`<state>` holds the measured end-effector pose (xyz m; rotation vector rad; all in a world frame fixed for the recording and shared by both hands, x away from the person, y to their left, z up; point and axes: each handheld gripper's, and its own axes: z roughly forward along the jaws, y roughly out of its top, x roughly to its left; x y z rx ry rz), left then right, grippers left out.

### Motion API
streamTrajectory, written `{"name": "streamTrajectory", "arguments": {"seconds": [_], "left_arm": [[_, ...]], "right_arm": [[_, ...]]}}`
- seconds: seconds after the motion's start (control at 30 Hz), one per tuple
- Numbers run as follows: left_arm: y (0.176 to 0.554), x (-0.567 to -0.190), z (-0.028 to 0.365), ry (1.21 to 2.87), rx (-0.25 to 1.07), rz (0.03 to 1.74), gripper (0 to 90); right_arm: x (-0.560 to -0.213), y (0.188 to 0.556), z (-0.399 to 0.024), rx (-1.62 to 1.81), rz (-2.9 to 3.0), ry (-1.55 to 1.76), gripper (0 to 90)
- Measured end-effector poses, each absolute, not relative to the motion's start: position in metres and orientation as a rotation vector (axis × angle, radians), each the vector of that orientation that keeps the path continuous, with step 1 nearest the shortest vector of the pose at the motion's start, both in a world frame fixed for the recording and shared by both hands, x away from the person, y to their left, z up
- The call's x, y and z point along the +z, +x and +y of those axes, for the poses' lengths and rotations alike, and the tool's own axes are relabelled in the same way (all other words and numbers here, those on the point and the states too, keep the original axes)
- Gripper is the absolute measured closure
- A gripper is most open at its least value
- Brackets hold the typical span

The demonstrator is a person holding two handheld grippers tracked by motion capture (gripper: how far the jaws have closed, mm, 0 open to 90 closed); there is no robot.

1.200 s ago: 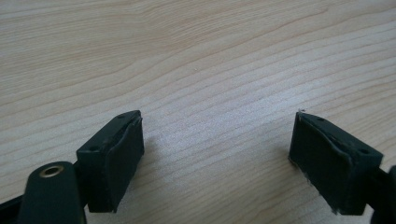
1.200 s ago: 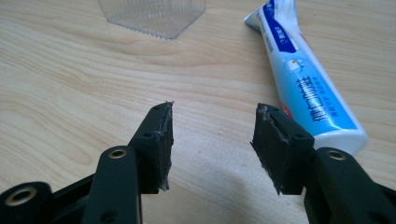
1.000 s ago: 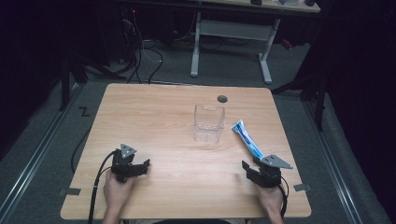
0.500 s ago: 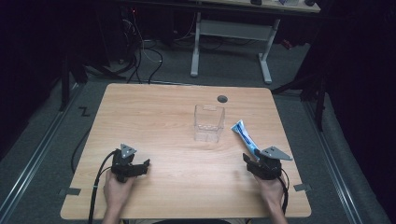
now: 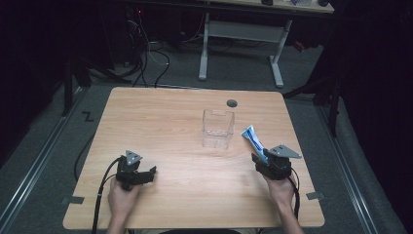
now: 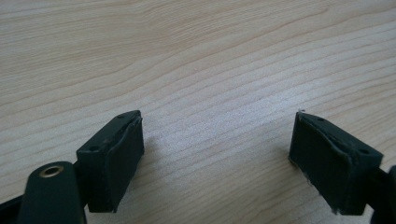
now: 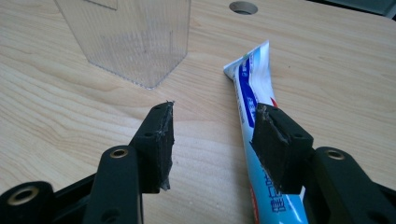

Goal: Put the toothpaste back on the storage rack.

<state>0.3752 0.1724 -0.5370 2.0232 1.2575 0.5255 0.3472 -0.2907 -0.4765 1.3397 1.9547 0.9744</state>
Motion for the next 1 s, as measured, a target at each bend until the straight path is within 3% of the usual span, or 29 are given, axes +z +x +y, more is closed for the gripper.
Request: {"name": "streamTrajectory", "arguments": {"seconds": [1.0], "left_arm": [[0.375, -0.537, 0.173, 2.023, 0.525, 1.256, 18.2]], "right_arm": [[-0.464, 0.387, -0.284, 0.897, 1.996, 1.336, 47.3]]}}
